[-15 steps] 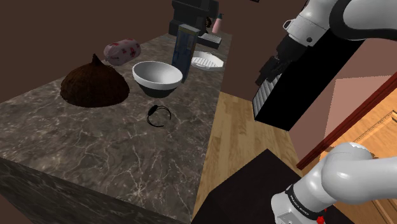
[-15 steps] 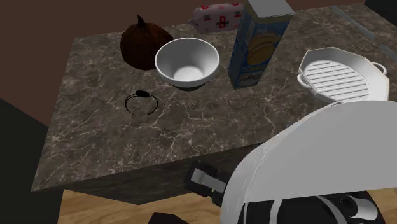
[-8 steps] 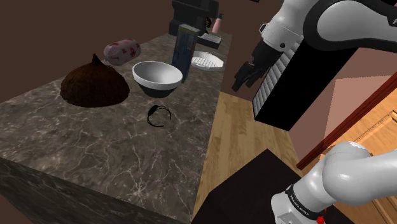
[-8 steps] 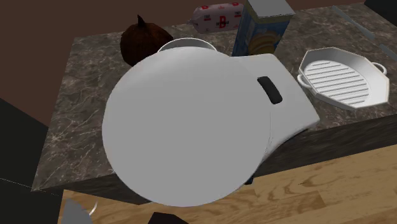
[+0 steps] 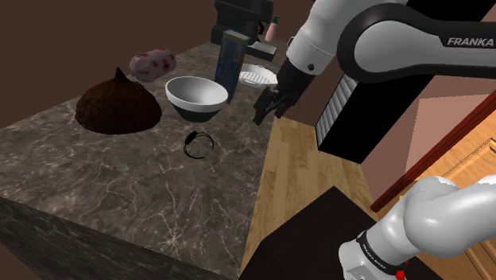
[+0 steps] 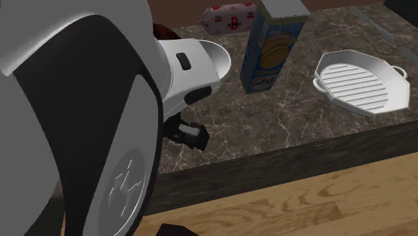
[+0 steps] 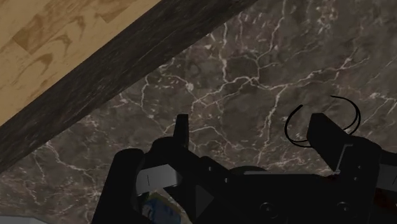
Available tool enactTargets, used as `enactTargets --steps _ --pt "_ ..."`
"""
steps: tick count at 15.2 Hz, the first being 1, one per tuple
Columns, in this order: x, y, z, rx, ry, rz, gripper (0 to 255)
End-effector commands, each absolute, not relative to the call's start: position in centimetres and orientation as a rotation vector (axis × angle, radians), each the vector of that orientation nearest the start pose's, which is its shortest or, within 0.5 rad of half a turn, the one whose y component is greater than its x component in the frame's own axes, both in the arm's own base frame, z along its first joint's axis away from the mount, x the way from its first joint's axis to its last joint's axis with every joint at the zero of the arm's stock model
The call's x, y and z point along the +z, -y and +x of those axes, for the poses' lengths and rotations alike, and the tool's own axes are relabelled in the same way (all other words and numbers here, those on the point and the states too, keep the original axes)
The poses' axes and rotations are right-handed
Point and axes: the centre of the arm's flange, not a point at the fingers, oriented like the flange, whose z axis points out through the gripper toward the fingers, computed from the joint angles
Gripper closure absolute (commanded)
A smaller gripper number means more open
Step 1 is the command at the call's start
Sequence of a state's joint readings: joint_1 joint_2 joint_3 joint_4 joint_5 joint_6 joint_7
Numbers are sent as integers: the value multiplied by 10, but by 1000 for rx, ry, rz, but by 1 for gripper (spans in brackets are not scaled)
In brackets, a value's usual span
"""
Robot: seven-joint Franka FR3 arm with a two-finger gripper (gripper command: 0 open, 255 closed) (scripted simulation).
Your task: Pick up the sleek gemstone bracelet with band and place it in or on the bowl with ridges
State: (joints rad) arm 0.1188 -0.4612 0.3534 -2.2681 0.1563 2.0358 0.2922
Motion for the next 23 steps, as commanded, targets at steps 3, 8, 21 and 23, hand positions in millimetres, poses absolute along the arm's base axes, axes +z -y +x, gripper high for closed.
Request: enactTargets --steps 3,8,21,23 --pt "529 -272 397 -310 182 -3045 0" --pt "511 -331 413 -320 208 -3033 0" --pt "458 -412 439 -332 242 -3017 0" --pt "450 -412 440 -332 242 -3017 0"
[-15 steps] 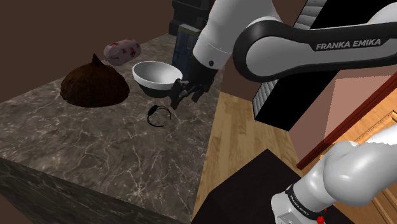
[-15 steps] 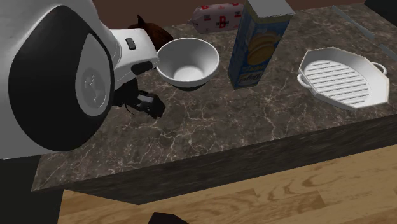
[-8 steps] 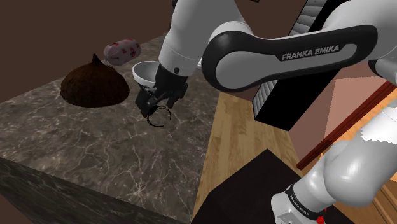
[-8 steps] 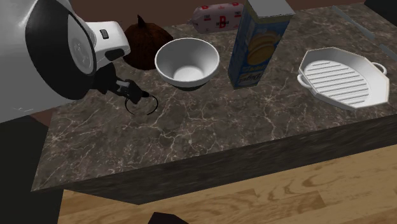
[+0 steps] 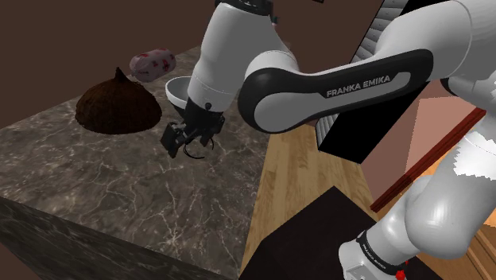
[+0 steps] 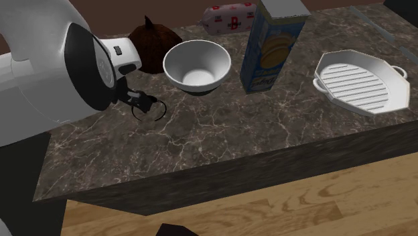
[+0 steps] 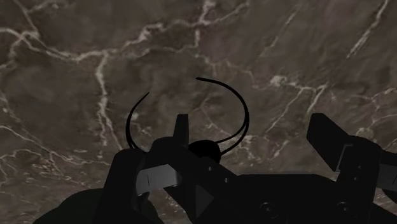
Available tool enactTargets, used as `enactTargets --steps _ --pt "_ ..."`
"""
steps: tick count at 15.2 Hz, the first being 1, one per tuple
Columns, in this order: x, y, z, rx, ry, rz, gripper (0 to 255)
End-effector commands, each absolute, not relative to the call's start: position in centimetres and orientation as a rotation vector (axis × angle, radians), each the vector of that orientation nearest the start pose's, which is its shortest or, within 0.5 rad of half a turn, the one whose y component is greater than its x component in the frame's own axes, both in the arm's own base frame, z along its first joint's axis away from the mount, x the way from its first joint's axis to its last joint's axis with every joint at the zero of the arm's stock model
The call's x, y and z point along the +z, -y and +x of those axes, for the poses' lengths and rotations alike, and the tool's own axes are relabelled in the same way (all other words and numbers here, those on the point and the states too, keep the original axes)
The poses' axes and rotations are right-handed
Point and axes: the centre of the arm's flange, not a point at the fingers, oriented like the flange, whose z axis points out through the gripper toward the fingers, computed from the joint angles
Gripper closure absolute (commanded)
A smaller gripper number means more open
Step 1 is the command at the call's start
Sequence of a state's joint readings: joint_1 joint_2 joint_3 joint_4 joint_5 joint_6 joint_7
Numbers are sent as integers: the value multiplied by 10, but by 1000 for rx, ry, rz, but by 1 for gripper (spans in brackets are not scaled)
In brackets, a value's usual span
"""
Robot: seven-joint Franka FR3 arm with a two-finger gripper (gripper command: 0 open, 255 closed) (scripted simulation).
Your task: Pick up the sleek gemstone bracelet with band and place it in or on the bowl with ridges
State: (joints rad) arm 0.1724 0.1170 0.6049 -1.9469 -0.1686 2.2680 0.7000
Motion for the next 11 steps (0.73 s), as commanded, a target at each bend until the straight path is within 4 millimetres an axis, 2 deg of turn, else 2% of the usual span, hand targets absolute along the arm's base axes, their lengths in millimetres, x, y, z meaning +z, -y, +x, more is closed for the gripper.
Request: enactTargets --steps 1,7,8,11 --pt "450 -412 440 -332 242 -3017 0" --pt "450 -412 440 -332 242 -3017 0" --pt "450 -412 440 -332 242 -3017 255" --pt "450 -412 440 -332 242 -3017 255"
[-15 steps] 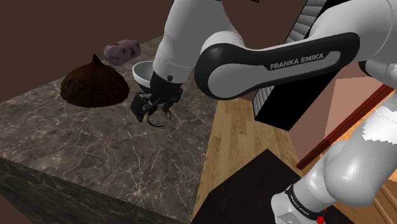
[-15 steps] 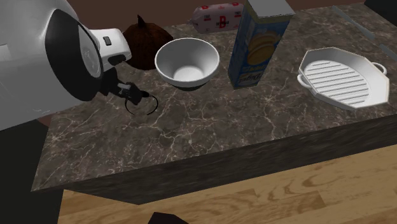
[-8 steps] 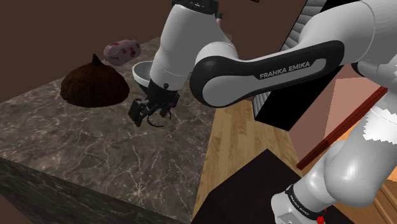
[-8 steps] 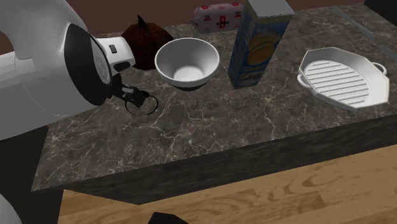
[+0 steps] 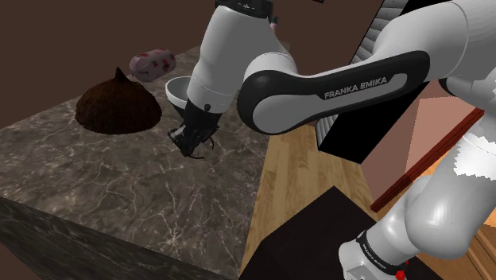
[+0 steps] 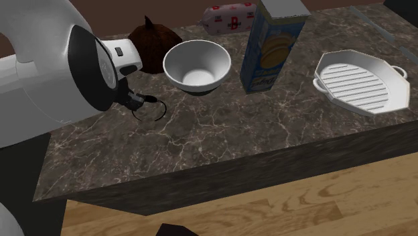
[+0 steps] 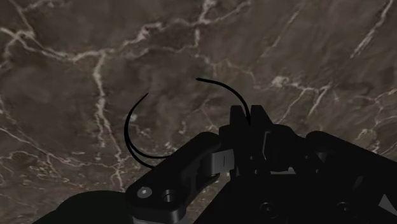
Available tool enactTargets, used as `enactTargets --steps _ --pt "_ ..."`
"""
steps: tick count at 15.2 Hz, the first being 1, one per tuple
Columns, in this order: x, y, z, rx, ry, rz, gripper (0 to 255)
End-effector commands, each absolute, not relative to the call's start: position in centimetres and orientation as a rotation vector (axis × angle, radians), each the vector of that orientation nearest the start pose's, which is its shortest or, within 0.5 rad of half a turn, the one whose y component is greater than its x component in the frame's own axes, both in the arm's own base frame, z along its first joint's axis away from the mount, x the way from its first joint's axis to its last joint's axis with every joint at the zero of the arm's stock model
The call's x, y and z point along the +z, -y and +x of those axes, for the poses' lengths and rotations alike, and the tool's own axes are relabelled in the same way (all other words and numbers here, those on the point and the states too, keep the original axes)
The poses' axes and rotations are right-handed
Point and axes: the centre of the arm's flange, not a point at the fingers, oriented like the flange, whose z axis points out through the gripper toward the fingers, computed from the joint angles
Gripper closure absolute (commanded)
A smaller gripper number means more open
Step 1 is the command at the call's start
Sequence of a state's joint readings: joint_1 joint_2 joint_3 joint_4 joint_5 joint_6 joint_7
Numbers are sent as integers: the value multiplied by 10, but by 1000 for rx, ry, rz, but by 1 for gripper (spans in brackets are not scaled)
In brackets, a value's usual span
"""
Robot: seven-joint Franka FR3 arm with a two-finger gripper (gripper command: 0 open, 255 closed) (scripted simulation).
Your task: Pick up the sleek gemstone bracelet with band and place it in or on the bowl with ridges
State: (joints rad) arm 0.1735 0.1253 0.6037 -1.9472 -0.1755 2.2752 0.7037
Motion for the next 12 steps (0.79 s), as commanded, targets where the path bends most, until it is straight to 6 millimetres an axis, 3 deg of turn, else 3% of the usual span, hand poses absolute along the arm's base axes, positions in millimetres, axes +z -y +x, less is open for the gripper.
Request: enactTargets --steps 1,6,12 --pt "450 -412 440 -332 242 -3017 255" --pt "450 -412 440 -332 242 -3017 255" --pt "481 -412 440 -332 242 -3017 255"
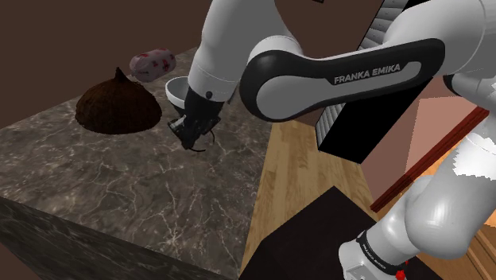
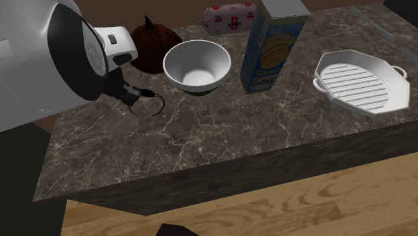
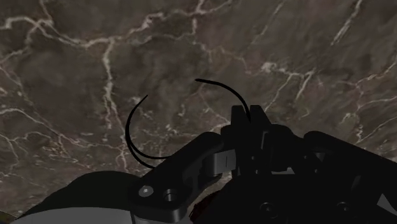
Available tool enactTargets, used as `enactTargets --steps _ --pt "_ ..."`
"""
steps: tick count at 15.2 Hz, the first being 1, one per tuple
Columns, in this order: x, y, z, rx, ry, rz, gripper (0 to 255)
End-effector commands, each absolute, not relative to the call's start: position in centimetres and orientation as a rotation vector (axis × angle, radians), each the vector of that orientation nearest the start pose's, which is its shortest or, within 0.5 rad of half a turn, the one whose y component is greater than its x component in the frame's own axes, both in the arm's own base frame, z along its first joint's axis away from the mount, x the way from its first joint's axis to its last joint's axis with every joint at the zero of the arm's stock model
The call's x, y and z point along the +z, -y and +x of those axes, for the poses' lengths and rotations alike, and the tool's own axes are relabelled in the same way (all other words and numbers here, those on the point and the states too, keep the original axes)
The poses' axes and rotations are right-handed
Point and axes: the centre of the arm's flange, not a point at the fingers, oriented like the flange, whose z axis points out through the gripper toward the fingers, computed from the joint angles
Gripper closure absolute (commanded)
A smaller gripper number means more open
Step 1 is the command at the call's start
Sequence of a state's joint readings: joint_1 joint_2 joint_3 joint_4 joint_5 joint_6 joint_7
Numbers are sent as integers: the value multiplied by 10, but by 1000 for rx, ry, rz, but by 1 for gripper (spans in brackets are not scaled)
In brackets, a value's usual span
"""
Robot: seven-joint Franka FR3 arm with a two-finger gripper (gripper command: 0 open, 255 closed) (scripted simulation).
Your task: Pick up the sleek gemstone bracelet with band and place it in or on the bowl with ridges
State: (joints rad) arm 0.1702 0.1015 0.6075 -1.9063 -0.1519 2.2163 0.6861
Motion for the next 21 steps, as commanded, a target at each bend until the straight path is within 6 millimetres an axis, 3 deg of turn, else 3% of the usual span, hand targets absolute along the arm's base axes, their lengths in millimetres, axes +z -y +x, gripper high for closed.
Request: enactTargets --steps 1,21 --pt "487 -412 440 -332 242 -3017 255" --pt "592 -412 440 -332 242 -3017 255"
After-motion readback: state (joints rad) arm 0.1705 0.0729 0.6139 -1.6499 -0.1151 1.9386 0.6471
